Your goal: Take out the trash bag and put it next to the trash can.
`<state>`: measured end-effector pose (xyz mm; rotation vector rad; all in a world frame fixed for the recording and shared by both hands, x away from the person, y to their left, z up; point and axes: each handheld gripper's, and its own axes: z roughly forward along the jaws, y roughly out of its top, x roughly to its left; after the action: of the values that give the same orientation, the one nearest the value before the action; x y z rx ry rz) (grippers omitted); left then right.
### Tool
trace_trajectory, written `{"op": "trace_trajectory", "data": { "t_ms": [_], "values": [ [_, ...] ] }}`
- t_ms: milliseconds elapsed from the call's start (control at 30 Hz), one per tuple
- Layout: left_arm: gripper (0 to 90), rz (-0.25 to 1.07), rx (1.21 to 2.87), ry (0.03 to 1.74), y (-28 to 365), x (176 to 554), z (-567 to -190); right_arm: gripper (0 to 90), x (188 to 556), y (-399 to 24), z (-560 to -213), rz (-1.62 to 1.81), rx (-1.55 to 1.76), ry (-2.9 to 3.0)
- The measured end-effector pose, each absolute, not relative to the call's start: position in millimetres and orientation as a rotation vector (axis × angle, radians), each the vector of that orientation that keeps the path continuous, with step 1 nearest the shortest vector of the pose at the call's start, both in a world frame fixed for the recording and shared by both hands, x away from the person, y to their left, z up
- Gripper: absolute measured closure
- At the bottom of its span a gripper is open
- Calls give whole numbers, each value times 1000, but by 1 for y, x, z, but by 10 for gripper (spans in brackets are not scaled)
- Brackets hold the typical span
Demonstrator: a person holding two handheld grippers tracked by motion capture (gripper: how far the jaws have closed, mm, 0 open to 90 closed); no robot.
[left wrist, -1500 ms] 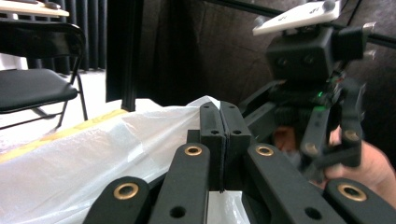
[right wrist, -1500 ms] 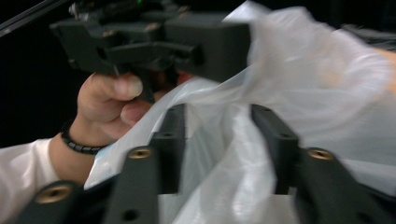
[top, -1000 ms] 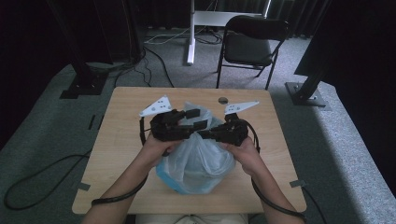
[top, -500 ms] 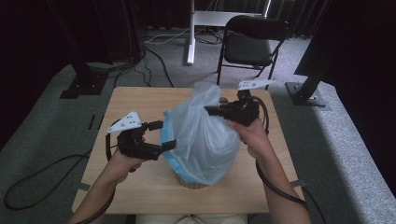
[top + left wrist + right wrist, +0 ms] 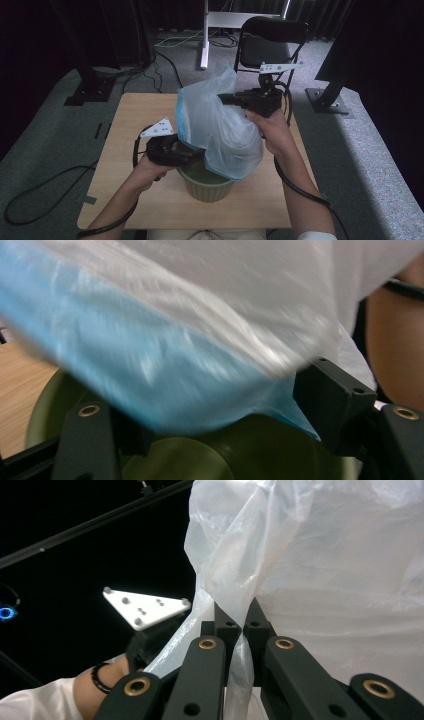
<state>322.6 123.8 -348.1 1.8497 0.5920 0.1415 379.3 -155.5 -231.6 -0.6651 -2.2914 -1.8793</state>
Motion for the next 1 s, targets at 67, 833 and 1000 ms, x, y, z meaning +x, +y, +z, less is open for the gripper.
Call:
{"op": "trace_trajectory", "data": {
  "t_ms": [67, 833, 1000],
  "values": [
    [297, 147, 1840, 593, 117, 327, -349, 893, 381, -153, -236, -1867, -640, -2254],
    [900, 216, 1668, 573, 134, 316, -326, 893, 381, -175, -304, -1707, -771, -2216],
    [898, 218, 1793, 597, 130, 324, -341, 893, 383, -182, -299, -1753, -753, -2146]
  ]
}}
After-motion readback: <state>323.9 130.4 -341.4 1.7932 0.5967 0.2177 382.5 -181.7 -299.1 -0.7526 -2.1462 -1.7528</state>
